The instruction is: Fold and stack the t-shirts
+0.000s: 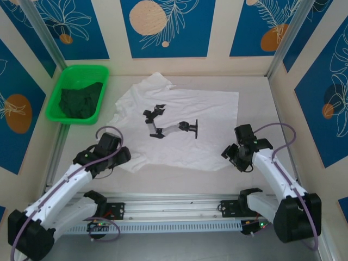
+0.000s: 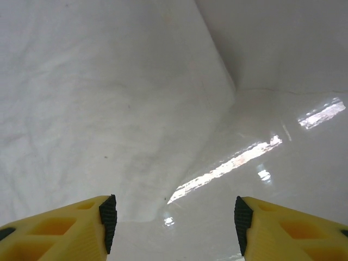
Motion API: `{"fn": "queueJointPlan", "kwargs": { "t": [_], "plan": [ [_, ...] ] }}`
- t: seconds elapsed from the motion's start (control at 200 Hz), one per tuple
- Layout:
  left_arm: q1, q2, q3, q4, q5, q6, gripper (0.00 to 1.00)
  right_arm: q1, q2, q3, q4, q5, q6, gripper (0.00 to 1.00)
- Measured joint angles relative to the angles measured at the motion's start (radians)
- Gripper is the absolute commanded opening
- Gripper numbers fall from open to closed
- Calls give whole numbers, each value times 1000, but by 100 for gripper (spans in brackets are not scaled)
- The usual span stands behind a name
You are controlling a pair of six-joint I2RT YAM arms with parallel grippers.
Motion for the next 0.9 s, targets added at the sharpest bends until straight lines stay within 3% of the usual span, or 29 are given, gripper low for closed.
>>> {"fn": "queueJointPlan", "kwargs": {
  "t": [0.195,0.5,0.63,0.845,0.9],
  "plan": [
    [12,-76,-121,-12,10,-25,63,32,-91,-84,-6,-21,40,62],
    [169,48,-150,129,93,-26,57,71,23,-104,42,-33,45,60],
    [196,132,-166,198,152,-27,55,90,46,-109,66,-35,55,60],
    [197,200,-191,288,193,-40,41,98,68,-108,81,-28,63,60],
    [197,219,-197,308,198,-42,31,99,76,-107,80,-20,66,60]
  ]
}}
